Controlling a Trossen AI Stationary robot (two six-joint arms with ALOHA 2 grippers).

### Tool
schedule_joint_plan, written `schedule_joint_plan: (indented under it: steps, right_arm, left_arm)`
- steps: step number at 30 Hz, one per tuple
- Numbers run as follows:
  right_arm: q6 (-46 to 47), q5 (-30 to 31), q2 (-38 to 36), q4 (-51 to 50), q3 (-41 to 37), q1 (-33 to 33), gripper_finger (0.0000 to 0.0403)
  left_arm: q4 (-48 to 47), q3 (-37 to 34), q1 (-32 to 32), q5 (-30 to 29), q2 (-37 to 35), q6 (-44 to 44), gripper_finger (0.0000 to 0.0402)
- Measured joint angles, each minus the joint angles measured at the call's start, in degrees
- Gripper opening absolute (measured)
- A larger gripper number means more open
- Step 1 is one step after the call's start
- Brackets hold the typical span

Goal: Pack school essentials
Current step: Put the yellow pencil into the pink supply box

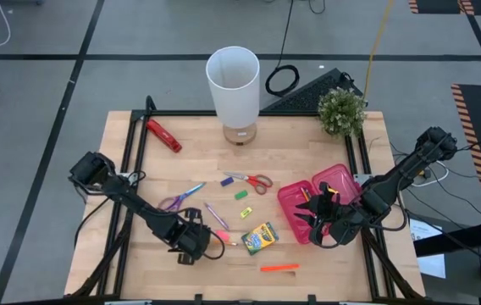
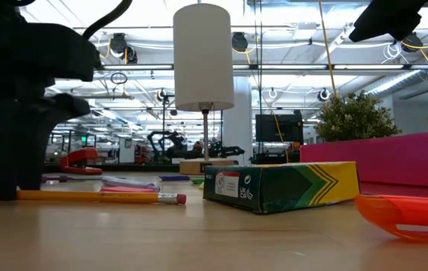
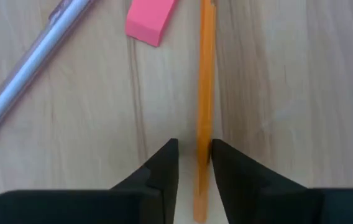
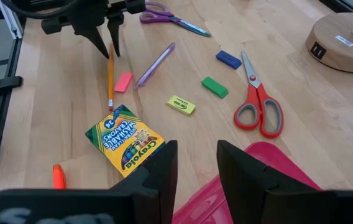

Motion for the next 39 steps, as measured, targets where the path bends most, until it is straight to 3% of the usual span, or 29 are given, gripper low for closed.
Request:
schedule_joint_plan:
  steps: [12, 25, 33, 39]
  right_arm:
    - [0.0, 0.0, 0.0, 0.0, 0.0, 0.0, 0.0105]
    - [0.0, 0.0, 0.0, 0.0, 0.0, 0.0, 0.0105]
    - [0.0, 0.0, 0.0, 0.0, 0.0, 0.0, 0.0105]
    - [0.0, 0.2, 0.0, 0.0, 0.0, 0.0, 0.0105]
  left_arm:
    - [1.8, -0.4, 0.0, 0.2, 0.2, 0.5, 0.0030]
    - [1.7, -0.6, 0.0, 0.6, -1.6, 0.3, 0.0035]
    - [0.9, -0.7, -0.8, 0.3, -8.1, 1.5, 0.0035]
    - [1.6, -0.7, -1.3, -3.9, -13.2, 4.1, 0.0035]
